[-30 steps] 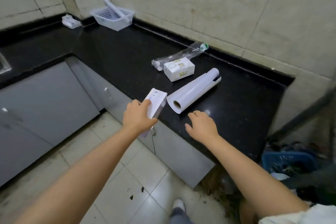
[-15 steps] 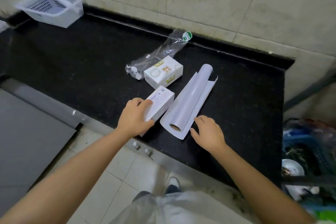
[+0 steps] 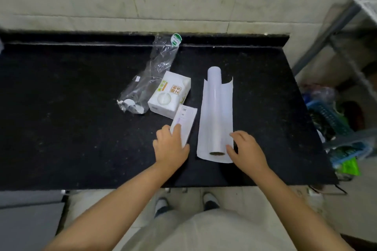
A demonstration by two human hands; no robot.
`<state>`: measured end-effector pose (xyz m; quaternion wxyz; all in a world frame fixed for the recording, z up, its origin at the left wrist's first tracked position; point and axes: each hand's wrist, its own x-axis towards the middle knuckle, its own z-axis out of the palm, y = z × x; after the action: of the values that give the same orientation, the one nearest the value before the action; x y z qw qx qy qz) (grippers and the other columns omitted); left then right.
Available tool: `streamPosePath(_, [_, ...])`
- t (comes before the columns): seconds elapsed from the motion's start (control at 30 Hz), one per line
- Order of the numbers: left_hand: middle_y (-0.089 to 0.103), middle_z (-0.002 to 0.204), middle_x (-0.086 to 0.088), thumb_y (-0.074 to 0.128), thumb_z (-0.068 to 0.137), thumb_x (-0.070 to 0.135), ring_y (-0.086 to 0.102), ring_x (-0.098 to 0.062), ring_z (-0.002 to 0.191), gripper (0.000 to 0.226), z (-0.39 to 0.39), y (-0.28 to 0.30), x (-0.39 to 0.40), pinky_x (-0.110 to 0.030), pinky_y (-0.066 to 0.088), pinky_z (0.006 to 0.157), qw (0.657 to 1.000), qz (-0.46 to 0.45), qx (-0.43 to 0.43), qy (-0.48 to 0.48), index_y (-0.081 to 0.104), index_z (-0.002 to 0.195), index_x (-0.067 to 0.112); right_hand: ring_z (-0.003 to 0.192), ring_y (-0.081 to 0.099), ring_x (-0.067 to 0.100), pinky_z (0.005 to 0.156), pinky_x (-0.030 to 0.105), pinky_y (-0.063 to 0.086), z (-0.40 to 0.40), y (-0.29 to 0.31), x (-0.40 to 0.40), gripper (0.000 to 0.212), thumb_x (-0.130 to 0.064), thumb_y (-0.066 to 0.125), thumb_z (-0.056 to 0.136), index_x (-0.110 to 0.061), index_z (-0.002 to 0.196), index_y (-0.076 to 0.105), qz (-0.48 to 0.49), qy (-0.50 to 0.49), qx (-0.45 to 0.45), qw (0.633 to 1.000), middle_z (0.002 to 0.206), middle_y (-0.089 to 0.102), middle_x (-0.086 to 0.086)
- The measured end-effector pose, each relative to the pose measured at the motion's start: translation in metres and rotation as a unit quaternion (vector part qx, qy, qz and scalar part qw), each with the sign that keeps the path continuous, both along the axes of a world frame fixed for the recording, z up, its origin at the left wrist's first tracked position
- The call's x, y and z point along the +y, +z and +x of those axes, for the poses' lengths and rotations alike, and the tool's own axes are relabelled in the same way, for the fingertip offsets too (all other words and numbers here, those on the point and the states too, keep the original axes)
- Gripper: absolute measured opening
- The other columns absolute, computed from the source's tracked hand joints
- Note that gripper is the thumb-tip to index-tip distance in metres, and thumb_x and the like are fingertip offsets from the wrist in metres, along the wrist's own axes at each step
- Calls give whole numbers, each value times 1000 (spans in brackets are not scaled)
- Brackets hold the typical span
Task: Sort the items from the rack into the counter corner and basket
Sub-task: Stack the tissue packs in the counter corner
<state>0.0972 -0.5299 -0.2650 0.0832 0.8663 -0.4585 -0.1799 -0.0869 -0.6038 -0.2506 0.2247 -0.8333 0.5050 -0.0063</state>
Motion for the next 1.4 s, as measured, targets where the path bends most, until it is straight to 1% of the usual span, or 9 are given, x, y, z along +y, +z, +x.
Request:
streamPosePath(0.1, [36,131,-10,56,83,46,36,-28,117,64,10,-5,5,-39,40,91,999,-2,31,-35,30,136,21,122,45,26,99,34,42,17,3,21,39,-20,53,89,-3,124,50,-9,-29,5,1000,132,51,13])
streamPosePath(0.2, [34,137,-11,50,87,48,36,-30,121,64,18,-2,9,-42,37,97,996,9,43,-75,26,139,21,117,47,29,93,37,46,31,8,34,34,-19,54,88,0,116,54,-19,-57,21,998,127,52,15])
streamPosePath(0.3, [33,139,-12,47,90,42,33,-31,125,54,28,5,9,-43,33,101,993,2,57,-99,33,136,17,118,45,32,91,38,45,42,15,40,35,-20,53,88,-2,117,53,-23,-71,38,996,130,49,14])
streamPosePath(0.5, [43,134,-9,48,91,26,38,-27,122,42,55,19,-3,-37,35,100,987,-41,72,-138,45,130,12,126,41,26,103,34,38,52,21,42,41,-23,52,90,-6,127,50,-20,-88,10,996,137,48,9])
streamPosePath(0.67, [51,125,-10,52,88,20,44,-26,117,31,76,24,-8,-35,40,95,990,-78,67,-95,55,117,8,123,45,22,104,31,37,59,23,35,40,-24,51,90,-7,126,50,3,-67,-10,998,133,52,6])
streamPosePath(0.83, [45,134,-11,56,87,21,43,-28,121,45,94,28,-33,-37,40,99,994,-81,47,-54,47,129,8,125,41,20,106,28,33,79,24,4,41,-27,47,92,-11,130,46,3,-24,4,1000,137,47,4])
streamPosePath(1.03, [39,135,-15,56,84,42,38,-31,125,60,86,30,-87,-43,36,101,999,25,13,-26,36,132,10,127,39,23,104,33,37,101,30,-30,44,-30,46,92,-16,133,38,-36,-16,34,999,145,36,6])
streamPosePath(1.27, [34,136,-21,63,77,43,37,-35,124,84,80,23,-139,-44,32,103,993,111,24,35,14,142,22,127,37,26,103,35,37,96,32,-58,45,-32,46,92,-16,133,36,-68,-19,68,995,149,28,9])
streamPosePath(1.4, [33,135,-22,67,74,43,36,-35,122,91,83,15,-145,-43,34,101,993,105,22,53,10,143,26,124,38,28,101,36,38,98,28,-69,45,-32,45,91,-14,131,36,-63,4,80,995,144,31,12])
